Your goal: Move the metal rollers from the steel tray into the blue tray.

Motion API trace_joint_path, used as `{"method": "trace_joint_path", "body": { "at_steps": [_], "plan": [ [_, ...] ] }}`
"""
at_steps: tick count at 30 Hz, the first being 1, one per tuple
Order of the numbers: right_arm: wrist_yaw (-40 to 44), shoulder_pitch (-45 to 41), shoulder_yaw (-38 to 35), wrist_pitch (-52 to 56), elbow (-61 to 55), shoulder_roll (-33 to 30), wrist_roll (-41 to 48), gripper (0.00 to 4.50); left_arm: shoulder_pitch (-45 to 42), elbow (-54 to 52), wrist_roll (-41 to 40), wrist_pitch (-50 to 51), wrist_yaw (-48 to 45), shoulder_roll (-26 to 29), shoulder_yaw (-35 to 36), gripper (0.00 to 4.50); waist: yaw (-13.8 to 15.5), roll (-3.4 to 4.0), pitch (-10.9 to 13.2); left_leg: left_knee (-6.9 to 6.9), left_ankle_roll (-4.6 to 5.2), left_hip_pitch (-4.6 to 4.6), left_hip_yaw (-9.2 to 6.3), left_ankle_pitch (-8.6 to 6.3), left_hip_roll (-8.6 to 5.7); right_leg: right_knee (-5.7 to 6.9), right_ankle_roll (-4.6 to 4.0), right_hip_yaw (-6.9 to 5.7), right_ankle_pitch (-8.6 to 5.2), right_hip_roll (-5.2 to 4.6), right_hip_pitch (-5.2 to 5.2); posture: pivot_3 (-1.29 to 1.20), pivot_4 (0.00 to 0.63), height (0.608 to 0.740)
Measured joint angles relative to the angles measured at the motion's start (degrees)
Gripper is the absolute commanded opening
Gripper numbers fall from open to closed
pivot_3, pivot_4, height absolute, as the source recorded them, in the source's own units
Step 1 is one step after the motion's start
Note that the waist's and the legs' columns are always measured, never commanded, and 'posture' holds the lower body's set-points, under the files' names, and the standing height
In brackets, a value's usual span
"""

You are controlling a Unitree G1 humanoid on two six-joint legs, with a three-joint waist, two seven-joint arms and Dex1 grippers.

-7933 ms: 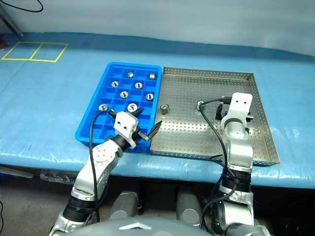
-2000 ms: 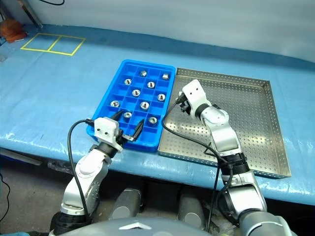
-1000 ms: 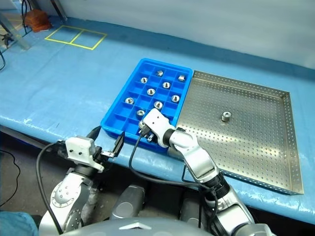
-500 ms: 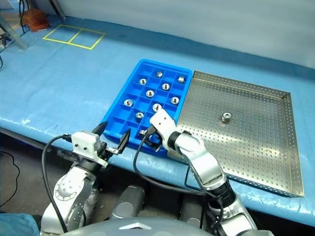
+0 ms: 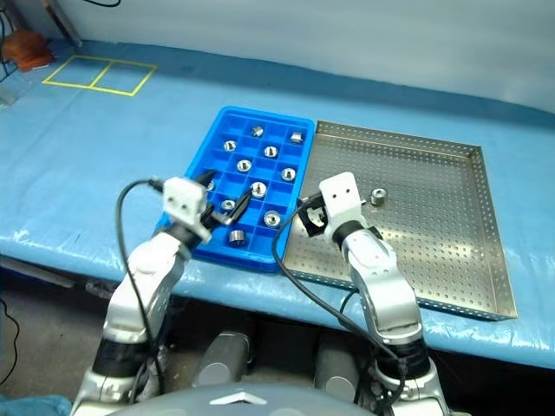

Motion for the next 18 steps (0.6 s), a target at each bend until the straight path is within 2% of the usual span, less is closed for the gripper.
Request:
{"method": "trace_joint_path", "body": {
  "at_steps": [5, 8, 18],
  "plan": [
    [-2.56, 6.23, -1.42, 0.25, -5.57, 0.27, -0.22, 4.47, -11.85, 11.83, 0.78, -1.6, -7.13, -1.1, -5.18, 4.5, -4.11, 0.01, -0.01, 0.01, 0.08, 0.01, -0.01, -0.03, -0.07, 0.0, 0.3, 0.1, 0.14, -0.02, 0.02, -0.1, 0.15, 0.74],
    [-4.02, 10.9, -1.6, -0.83, -7.97, 0.96, -0.4, 4.47, -19.2, 20.74, 1.24, -1.89, -11.82, -2.98, -8.36, 4.5, -5.62, 0.02, -0.01, 0.02, 0.1, 0.04, -0.03, -0.01, -0.06, 0.04, 0.38, 0.1, 0.17, 0.02, 0.02, -0.14, 0.15, 0.74],
    [-9.48, 20.86, 0.2, -6.21, -10.38, 5.0, -2.57, 4.47, -39.76, 56.76, 3.49, -6.35, -14.71, -12.91, -8.64, 4.5, -9.78, -0.01, 0.02, 0.11, 0.22, -0.02, 0.08, 0.04, -0.14, 0.0, 0.34, 0.32, 0.09, -0.02, -0.01, -0.31, 0.15, 0.74]
  ]
}}
